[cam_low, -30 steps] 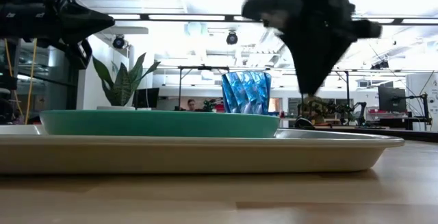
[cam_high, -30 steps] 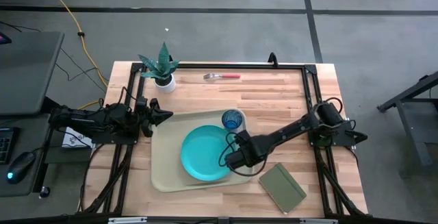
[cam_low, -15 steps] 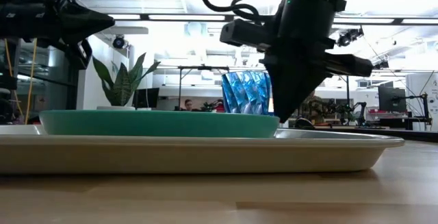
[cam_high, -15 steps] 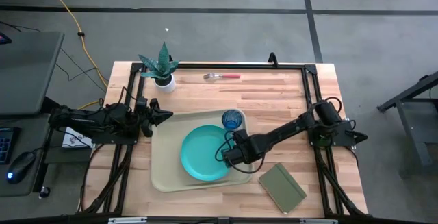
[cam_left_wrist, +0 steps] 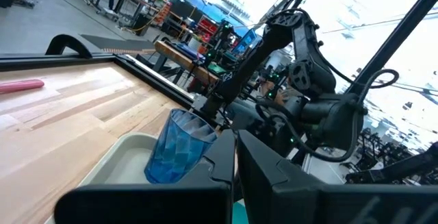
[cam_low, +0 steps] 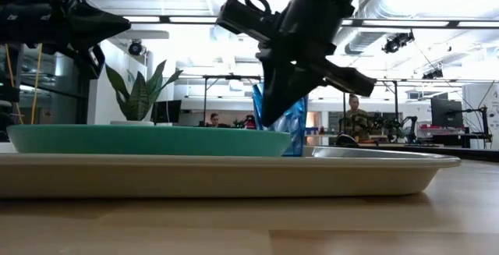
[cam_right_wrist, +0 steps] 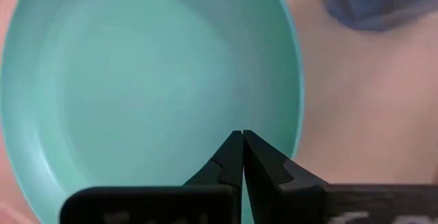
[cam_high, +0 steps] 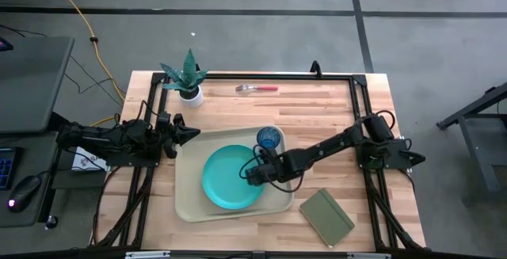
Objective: Pick and place plate/cup/fork/spoon on tray
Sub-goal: Adjust the gray tray to the center of the table
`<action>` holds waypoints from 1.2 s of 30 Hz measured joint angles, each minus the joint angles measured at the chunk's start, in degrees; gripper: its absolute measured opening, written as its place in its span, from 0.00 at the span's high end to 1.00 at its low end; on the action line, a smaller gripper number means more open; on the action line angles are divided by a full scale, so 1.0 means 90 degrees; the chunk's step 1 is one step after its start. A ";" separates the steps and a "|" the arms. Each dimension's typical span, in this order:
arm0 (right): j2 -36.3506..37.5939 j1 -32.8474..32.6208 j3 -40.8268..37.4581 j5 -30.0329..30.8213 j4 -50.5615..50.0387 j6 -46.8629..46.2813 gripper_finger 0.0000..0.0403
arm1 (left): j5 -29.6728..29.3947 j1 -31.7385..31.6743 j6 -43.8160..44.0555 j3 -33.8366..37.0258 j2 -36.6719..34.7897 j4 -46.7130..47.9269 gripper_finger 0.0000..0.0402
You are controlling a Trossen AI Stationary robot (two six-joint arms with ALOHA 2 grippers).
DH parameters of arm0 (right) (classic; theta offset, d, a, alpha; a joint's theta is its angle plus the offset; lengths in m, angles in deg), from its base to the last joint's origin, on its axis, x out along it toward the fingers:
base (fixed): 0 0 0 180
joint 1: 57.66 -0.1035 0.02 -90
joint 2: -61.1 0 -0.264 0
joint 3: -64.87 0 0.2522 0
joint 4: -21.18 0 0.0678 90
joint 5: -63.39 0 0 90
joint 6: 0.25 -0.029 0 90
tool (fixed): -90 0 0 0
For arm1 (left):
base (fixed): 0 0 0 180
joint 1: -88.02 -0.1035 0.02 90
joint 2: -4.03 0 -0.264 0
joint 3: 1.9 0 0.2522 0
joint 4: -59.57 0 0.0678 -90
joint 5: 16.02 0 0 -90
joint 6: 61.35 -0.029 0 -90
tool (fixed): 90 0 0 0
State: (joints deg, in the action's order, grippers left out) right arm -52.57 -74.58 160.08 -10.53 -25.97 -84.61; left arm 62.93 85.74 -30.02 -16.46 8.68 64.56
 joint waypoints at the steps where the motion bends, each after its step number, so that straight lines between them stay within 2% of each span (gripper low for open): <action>1: 0.0002 0.0018 0.0000 0.0000 0.0032 0.0048 1.00 | 0.0000 0.0002 -0.0002 0.0000 0.0000 0.0000 1.00; 7: 0.0570 0.0056 0.0221 0.0022 -0.0582 0.1066 1.00 | 0.0000 0.0000 -0.0002 -0.0001 0.0000 0.0002 1.00; 10: 0.0800 -0.0039 0.0203 0.0065 -0.1659 0.1262 1.00 | 0.0000 0.0001 -0.0002 -0.0001 0.0000 -0.0002 1.00; 13: 0.0876 -0.0190 -0.0016 0.0098 -0.2575 0.1016 1.00 | 0.0002 0.0001 -0.0002 0.0000 0.0000 -0.0002 1.00; 15: 0.0896 -0.0266 -0.0396 -0.0057 -0.2428 0.0827 1.00 | 0.0001 0.0001 -0.0002 0.0000 0.0000 0.0006 1.00; 18: 0.0925 -0.0333 -0.1066 -0.0315 -0.1416 0.0666 1.00 | 0.0000 0.0000 -0.0002 0.0000 0.0000 -0.0002 1.00; 23: 0.0950 -0.0195 -0.1723 -0.0143 -0.0049 0.0491 1.00 | 0.0000 0.0002 -0.0002 -0.0001 0.0002 0.0001 1.00; 36: 0.0969 0.0718 -0.1904 0.0630 -0.0284 0.0704 1.00 | 0.0000 0.0000 -0.0002 -0.0002 0.0000 -0.0002 1.00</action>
State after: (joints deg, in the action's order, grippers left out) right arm -43.85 -68.12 142.95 -4.85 -28.53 -78.27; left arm 62.93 85.74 -30.04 -16.48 8.68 64.53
